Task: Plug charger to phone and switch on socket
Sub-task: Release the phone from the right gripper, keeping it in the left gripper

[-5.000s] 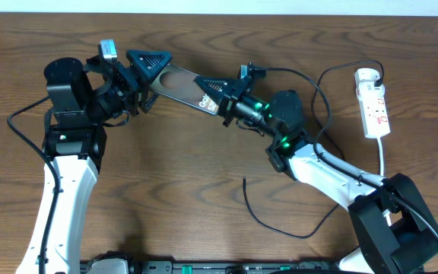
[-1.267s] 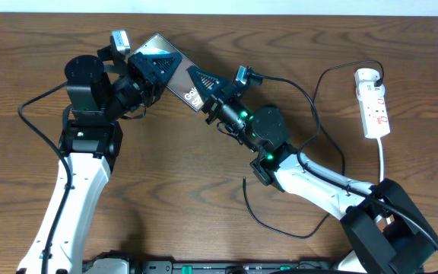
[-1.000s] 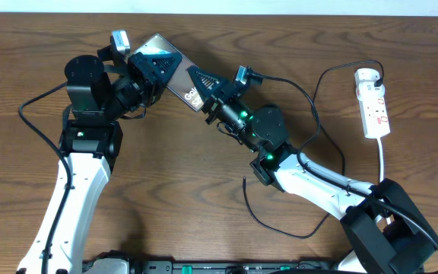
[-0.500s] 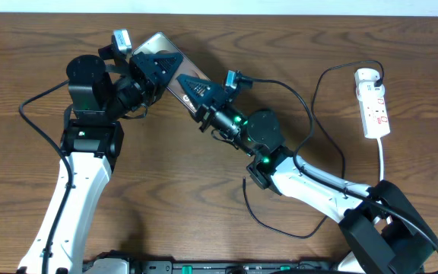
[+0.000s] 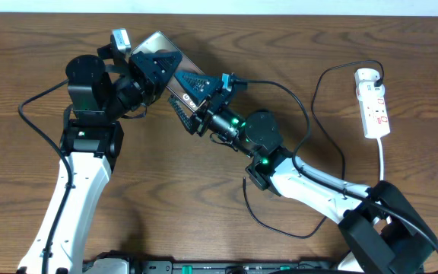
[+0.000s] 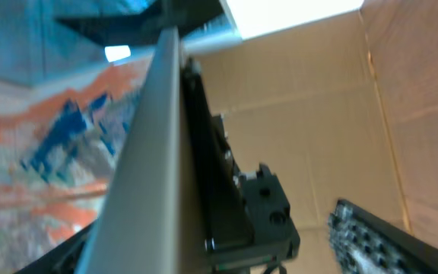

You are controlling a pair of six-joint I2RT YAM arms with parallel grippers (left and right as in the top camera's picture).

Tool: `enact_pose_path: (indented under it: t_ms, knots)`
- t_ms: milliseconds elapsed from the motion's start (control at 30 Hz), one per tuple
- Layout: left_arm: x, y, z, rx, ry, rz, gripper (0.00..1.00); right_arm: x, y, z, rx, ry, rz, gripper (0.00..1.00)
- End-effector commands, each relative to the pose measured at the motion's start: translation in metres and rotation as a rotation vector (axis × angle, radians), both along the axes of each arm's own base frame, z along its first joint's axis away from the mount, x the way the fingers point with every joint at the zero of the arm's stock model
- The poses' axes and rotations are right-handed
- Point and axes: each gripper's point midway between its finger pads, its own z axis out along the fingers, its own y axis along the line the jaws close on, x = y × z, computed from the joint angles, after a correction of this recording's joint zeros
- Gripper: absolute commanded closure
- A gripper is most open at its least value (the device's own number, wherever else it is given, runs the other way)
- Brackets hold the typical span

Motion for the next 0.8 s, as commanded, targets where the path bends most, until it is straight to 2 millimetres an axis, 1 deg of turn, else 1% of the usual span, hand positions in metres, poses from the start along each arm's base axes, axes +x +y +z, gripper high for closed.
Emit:
enact_pose_path:
  t_ms: [0,133,233,367,467,567,633,767]
  knots:
    - [-0.005,-0.001,0.006,-0.002,-0.027,-0.046,0.93,-0.006,0.005,0.013,0.013,-0.035,0.018,0.01]
    - [-0.002,0.013,0.007,-0.004,-0.027,-0.021,0.93,-0.006,0.005,0.013,0.011,-0.037,0.018,0.01]
    - [0.0,0.028,0.007,-0.01,-0.027,-0.004,0.92,-0.006,0.005,0.013,-0.002,-0.057,0.013,0.01]
    - [0.001,0.057,0.009,-0.023,-0.028,0.021,0.92,-0.006,0.005,0.013,-0.02,-0.085,0.009,0.01]
    - [-0.004,0.078,0.011,-0.039,-0.031,0.013,0.92,-0.007,0.006,0.011,-0.046,-0.117,0.01,0.01]
    - [-0.012,0.099,0.012,-0.059,-0.031,-0.005,0.93,-0.009,0.009,0.003,-0.106,-0.15,0.018,0.01]
    - [-0.017,0.11,0.01,-0.069,-0.033,-0.032,0.93,-0.01,0.012,-0.007,-0.165,-0.175,0.029,0.01]
    - [-0.03,0.118,0.003,-0.075,-0.058,-0.144,0.92,-0.016,0.016,-0.023,-0.294,-0.288,0.069,0.01]
